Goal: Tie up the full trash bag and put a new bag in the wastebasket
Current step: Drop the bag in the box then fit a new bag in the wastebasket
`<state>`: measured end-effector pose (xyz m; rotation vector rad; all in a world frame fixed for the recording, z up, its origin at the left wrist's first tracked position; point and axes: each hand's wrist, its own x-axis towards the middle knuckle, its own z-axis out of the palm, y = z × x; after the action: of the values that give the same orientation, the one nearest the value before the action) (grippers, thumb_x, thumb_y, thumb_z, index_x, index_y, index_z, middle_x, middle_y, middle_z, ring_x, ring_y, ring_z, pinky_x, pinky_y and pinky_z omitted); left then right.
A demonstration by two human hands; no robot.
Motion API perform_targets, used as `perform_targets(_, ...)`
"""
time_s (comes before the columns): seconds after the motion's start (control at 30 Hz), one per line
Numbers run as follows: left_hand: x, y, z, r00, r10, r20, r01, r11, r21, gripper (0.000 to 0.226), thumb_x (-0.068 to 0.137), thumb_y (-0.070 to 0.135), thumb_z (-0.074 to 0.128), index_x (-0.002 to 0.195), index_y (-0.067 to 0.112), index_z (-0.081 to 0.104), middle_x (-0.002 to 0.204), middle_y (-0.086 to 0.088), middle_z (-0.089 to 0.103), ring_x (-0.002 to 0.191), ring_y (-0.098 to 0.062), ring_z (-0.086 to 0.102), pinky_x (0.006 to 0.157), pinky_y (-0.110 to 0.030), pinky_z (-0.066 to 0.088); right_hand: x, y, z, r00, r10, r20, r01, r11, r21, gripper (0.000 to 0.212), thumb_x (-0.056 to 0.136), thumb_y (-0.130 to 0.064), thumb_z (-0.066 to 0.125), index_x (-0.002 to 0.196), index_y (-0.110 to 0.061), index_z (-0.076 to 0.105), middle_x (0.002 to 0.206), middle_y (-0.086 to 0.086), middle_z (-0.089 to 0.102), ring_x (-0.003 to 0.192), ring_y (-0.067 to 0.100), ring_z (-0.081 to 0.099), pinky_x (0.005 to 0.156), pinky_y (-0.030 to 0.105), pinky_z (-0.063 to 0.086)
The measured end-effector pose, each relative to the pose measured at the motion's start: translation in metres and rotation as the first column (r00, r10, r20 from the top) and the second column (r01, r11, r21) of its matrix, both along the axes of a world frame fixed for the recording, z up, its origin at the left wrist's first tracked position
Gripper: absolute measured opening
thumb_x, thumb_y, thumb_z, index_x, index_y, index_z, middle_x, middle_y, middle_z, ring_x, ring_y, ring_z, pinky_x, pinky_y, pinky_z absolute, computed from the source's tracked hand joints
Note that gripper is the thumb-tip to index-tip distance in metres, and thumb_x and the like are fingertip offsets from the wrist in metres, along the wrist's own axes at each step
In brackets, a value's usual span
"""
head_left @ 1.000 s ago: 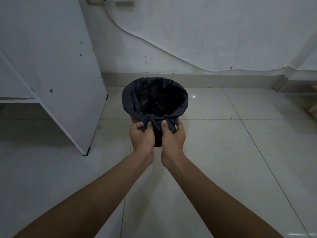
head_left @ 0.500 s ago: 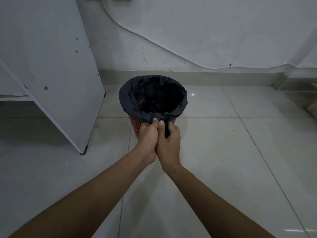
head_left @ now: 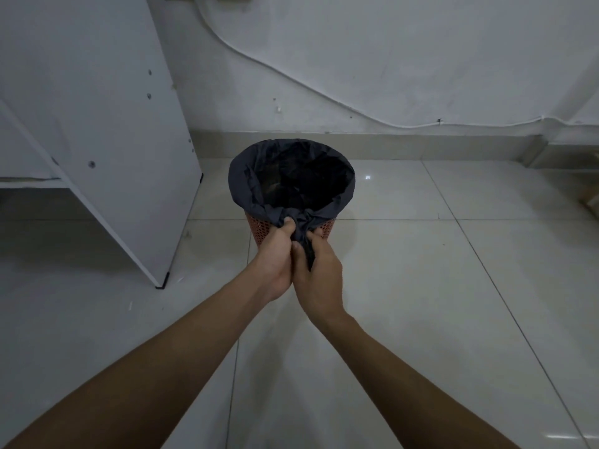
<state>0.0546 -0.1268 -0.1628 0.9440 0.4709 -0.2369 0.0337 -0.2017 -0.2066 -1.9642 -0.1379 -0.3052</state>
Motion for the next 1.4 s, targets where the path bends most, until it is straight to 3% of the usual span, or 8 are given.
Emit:
perform_targets(0.3,0.008,0.009,-0.003,0.99,-0.143,0.009,0.143,0.99,0.017,0.05,0.109,0.038,0.025,0.136,0.008,0.056,0.13,-0.011,0.065,0.122,-0.021,0.059,0.098,-0.028,0.049,0.003,-0.005,-0.002,0.987,-0.09,0.133,0.112,0.98,-0.165,0.022,0.103,-0.022,0.053,0.097,-0.006,0.066,0.084,0.003,0.069,0.071,0.017,0.062,0.062,0.032,0.051)
perform_targets(0.43,0.012,0.005,-0.005,0.997,-0.071,0.034,0.073,0.993,-0.092,0.035,0.108,0.027,0.035,0.122,0.003,0.057,0.098,-0.009,0.065,0.088,-0.018,0.064,0.079,-0.028,0.058,-0.001,0.0,-0.003,0.986,-0.111,-0.125,0.137,0.965,0.223,0.021,0.104,-0.021,0.052,0.095,-0.009,0.067,0.086,-0.008,0.069,0.075,0.008,0.063,0.066,0.018,0.049)
perform_targets(0.6,0.013,0.008,-0.015,0.995,-0.06,0.08,0.059,0.998,0.018,0.025,0.101,0.02,0.053,0.116,0.001,0.061,0.086,-0.008,0.068,0.057,-0.01,0.064,0.043,-0.021,0.048,0.004,-0.019,0.002,0.75,0.422,-0.509,0.203,0.587,0.784,0.034,0.106,-0.034,0.046,0.088,-0.01,0.061,0.059,0.0,0.05,0.044,0.01,0.036,0.043,0.023,0.031)
perform_targets(0.73,0.021,0.01,-0.02,0.997,0.004,0.079,-0.004,1.0,-0.007,0.014,0.095,0.016,0.064,0.101,0.004,0.068,0.085,-0.004,0.071,0.07,-0.012,0.067,0.058,-0.026,0.056,-0.006,-0.036,-0.016,0.96,0.041,-0.278,0.019,0.978,0.208,0.016,0.102,-0.021,0.051,0.114,-0.015,0.06,0.094,0.005,0.066,0.068,0.016,0.061,0.057,0.033,0.053)
perform_targets(0.93,0.019,0.005,-0.02,0.999,0.03,0.028,-0.029,0.999,-0.03,0.027,0.089,0.017,0.072,0.111,0.001,0.07,0.098,-0.009,0.075,0.081,-0.018,0.075,0.062,-0.033,0.06,0.013,-0.049,-0.016,0.84,0.144,0.523,0.153,0.862,-0.483,0.044,0.086,-0.006,0.076,0.129,-0.009,0.067,0.115,0.018,0.064,0.091,0.029,0.059,0.075,0.036,0.05)
perform_targets(1.1,0.018,0.006,-0.013,0.999,-0.052,-0.002,0.052,0.998,0.03,0.026,0.09,0.021,0.069,0.111,0.005,0.069,0.092,-0.006,0.073,0.069,-0.013,0.072,0.054,-0.029,0.056,0.012,-0.038,-0.008,0.889,0.125,0.44,0.002,0.961,-0.275,0.02,0.084,0.006,0.072,0.104,0.002,0.074,0.102,0.013,0.071,0.093,0.02,0.065,0.081,0.023,0.053)
perform_targets(1.27,0.013,0.021,-0.014,0.978,-0.191,0.08,0.188,0.981,0.047,0.031,0.095,0.009,0.058,0.125,0.004,0.062,0.104,-0.012,0.073,0.095,-0.023,0.07,0.091,-0.047,0.053,0.007,-0.034,0.001,0.99,0.002,-0.14,0.051,0.925,0.377,0.01,0.088,-0.006,0.07,0.087,-0.011,0.062,0.075,-0.005,0.068,0.065,0.004,0.06,0.06,0.017,0.049)
perform_targets(1.4,0.012,0.018,-0.014,0.982,-0.163,0.09,0.152,0.981,0.119,0.033,0.09,-0.001,0.063,0.123,-0.002,0.061,0.094,-0.014,0.074,0.075,-0.022,0.072,0.06,-0.036,0.059,0.005,-0.036,0.009,0.964,0.093,-0.248,0.074,0.803,0.591,0.016,0.09,-0.006,0.07,0.098,-0.015,0.06,0.08,0.007,0.077,0.066,0.014,0.07,0.058,0.022,0.055)
